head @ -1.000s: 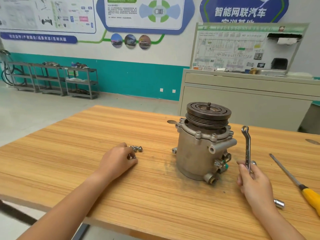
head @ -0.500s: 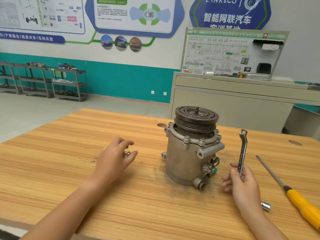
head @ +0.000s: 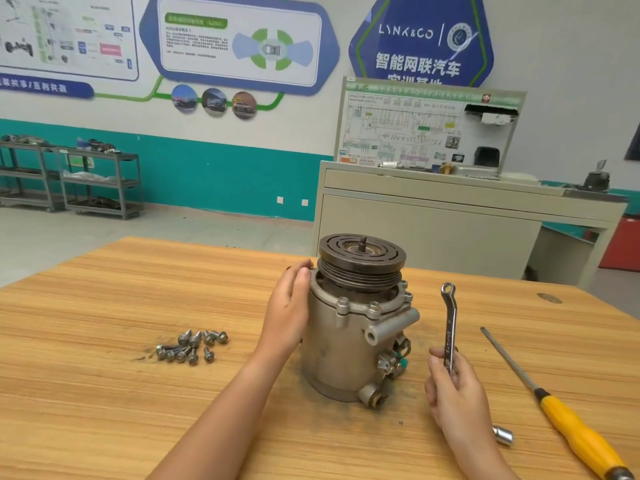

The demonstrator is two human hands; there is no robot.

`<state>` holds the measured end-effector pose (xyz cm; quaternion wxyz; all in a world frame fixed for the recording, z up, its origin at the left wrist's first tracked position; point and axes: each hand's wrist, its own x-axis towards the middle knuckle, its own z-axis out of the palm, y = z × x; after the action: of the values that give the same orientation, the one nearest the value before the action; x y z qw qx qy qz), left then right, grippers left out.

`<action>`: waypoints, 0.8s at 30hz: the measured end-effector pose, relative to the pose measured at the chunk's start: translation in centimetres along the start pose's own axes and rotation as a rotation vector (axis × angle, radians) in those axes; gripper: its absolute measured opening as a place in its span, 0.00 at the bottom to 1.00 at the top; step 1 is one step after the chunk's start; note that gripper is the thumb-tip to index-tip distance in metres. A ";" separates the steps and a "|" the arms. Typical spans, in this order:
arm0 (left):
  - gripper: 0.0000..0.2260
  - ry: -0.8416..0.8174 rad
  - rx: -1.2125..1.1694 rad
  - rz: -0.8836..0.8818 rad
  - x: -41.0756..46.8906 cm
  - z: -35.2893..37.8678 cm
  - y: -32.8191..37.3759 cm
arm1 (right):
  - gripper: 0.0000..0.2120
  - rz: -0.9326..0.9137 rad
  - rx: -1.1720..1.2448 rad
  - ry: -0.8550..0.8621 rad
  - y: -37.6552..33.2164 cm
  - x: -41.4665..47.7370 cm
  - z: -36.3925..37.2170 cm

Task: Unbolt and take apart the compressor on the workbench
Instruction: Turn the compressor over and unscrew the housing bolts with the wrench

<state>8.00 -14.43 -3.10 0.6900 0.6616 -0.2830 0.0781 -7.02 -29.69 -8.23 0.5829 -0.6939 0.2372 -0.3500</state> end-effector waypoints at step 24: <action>0.07 0.122 0.089 -0.043 0.9 0.2 0.8 | 0.10 -0.020 -0.048 0.020 -0.4 0.1 0.1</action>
<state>8.28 -14.73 -1.98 0.6775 0.6914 -0.2224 0.1161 -6.90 -29.66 -7.82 0.5601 -0.7064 0.2444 -0.3570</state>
